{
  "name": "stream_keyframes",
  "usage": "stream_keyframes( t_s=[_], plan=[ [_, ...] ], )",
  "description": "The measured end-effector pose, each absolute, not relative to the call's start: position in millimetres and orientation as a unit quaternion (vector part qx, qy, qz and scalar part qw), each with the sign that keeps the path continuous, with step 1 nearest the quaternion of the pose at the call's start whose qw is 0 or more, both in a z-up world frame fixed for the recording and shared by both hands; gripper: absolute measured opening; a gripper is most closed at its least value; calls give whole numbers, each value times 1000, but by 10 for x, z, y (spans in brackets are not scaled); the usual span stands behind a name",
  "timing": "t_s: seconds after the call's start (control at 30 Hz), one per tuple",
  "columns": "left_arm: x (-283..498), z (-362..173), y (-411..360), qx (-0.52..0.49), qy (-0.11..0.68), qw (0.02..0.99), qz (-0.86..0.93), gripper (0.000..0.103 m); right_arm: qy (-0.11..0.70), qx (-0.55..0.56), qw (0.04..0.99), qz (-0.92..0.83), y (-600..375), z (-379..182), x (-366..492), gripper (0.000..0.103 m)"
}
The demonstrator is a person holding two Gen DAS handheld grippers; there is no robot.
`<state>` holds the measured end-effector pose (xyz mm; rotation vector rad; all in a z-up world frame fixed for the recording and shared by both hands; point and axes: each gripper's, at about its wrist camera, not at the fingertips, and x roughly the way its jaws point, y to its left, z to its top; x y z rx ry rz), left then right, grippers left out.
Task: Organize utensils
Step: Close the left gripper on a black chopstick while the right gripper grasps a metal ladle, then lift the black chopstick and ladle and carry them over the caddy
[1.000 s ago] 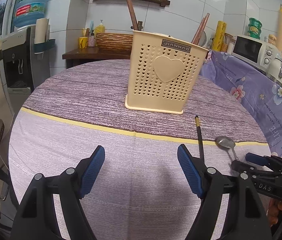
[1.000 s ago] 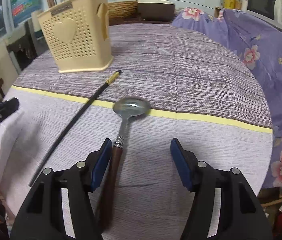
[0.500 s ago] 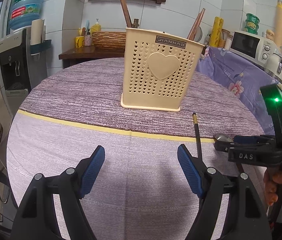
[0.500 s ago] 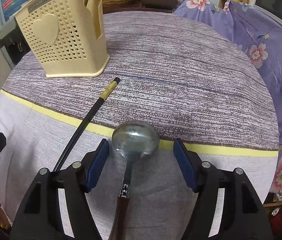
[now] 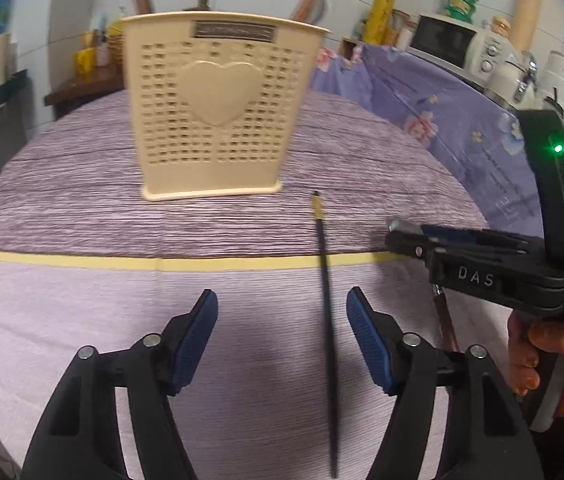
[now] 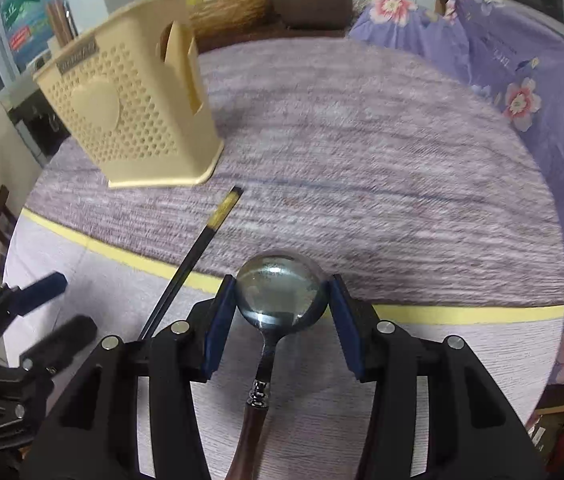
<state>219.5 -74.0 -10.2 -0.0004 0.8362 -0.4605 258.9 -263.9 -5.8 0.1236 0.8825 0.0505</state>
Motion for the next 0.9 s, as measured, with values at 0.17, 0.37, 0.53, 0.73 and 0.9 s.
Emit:
stream_keyframes(
  t_s=[0.17, 0.37, 0.53, 0.73, 0.9],
  plan=[
    [2345, -189, -1132, 53, 419, 875, -237, 48, 379, 58, 923, 4, -2766, 107, 2428, 48],
    [2719, -308, -1441, 86, 440, 866, -223, 39, 345, 57, 937, -2, -2793, 220, 2256, 48],
    [2958, -302, -1581, 102, 446, 864, -211, 35, 334, 60, 941, -6, -2815, 264, 2199, 48],
    [3097, -302, -1752, 125, 443, 865, -200, 15, 327, 62, 943, -10, -2792, 276, 2159, 48],
    [3112, -284, -1740, 113, 443, 867, -201, 8, 325, 65, 944, -9, -2805, 279, 2122, 48]
  ],
)
